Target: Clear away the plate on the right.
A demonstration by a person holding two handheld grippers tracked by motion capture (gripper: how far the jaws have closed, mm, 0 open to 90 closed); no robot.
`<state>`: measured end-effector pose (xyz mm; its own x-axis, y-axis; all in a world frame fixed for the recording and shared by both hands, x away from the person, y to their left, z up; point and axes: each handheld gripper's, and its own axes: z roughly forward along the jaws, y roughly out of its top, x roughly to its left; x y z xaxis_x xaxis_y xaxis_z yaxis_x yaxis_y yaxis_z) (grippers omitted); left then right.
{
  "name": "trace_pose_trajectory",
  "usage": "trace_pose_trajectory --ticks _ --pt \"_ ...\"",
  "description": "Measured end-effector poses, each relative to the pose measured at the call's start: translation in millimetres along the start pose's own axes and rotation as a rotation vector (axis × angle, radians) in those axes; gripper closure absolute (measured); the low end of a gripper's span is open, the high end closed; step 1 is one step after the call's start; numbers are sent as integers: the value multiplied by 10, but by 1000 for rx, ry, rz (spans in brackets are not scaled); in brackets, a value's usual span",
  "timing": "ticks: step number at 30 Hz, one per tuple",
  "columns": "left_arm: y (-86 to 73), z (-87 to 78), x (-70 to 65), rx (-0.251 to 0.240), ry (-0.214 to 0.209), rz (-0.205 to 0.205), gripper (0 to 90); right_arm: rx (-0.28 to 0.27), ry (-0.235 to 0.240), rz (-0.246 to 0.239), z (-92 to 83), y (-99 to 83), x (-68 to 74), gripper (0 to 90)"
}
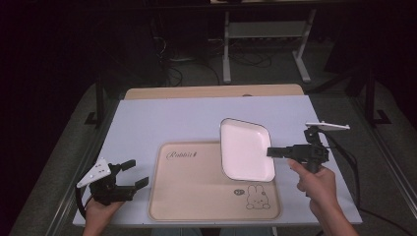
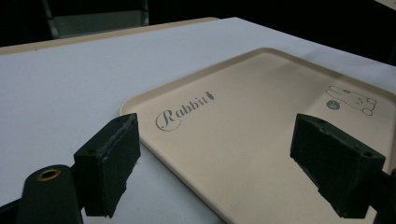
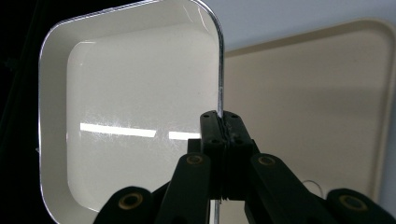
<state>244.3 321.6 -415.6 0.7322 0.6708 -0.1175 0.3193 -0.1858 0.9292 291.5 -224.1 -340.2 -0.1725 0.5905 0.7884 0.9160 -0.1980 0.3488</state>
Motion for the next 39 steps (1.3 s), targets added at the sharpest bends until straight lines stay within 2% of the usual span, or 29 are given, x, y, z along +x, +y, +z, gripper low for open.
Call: trace_pose_trajectory --ticks 4,8,11,13,19,22,26,31,39 --pt "0 5 -5 2 1 2 157 6 6 -2 123 -9 29 886" --pt "-3 8 3 3 1 0 157 20 14 1 390 -36 55 886" --pt "-6 5 12 3 2 -1 157 50 7 3 534 -55 52 886" --pt "-5 5 13 3 2 1 157 49 -3 2 599 -61 42 886" --pt "-3 3 -5 4 2 3 157 14 0 13 613 -34 60 886" --pt "-4 12 -3 9 0 3 157 -1 -38 -35 590 -20 162 886" --pt "-4 12 -4 9 2 3 157 2 -41 -51 648 -36 232 886" --pt "-5 -2 1 1 2 -1 157 24 -94 -58 796 -122 179 885" --pt "-4 -7 -3 -1 2 1 157 43 -144 -30 974 -213 36 886"
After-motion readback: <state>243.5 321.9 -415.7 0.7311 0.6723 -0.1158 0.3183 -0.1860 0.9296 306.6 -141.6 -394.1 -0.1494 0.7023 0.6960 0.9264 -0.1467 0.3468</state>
